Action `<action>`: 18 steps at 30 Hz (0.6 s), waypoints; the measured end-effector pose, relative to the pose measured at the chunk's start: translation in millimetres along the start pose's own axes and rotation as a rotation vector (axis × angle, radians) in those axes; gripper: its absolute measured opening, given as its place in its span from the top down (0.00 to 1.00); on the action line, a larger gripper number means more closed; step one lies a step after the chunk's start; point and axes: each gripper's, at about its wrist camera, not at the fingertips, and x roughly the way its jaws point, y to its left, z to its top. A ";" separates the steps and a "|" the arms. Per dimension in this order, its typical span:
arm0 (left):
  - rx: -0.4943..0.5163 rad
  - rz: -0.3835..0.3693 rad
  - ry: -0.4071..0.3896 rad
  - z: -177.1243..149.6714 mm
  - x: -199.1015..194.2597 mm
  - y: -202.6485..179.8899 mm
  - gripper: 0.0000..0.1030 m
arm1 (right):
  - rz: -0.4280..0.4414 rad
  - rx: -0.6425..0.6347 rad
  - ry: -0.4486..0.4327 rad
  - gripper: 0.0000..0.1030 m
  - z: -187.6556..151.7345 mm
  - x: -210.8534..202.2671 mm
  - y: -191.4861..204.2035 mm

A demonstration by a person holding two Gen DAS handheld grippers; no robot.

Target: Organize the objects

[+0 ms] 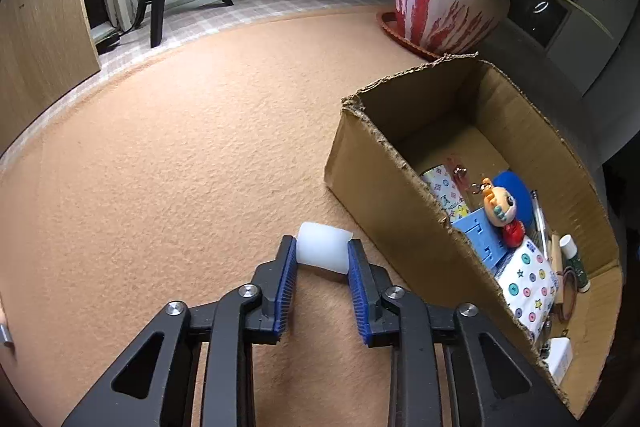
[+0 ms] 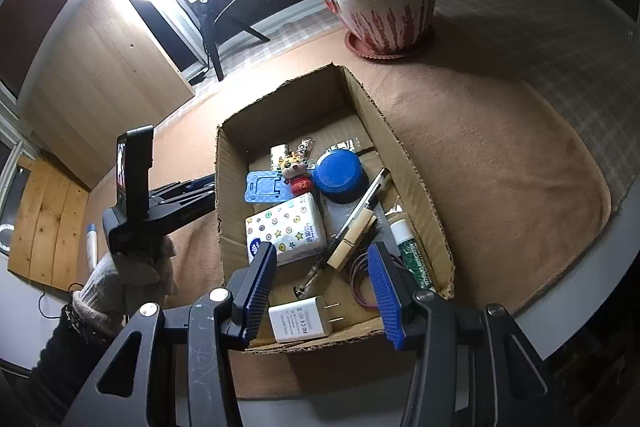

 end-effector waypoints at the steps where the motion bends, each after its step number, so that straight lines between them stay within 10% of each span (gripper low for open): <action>1: 0.001 0.016 0.001 -0.7 -0.6 0.8 0.80 | 0.002 -0.005 0.000 0.57 0.3 0.0 2.3; 14: -0.135 0.113 0.005 -26.2 -30.5 66.3 0.84 | 0.088 -0.130 0.019 0.57 10.9 18.0 63.1; 18: -0.192 0.123 -0.016 -36.8 -45.8 90.3 0.57 | 0.137 -0.192 0.038 0.57 19.3 33.3 99.1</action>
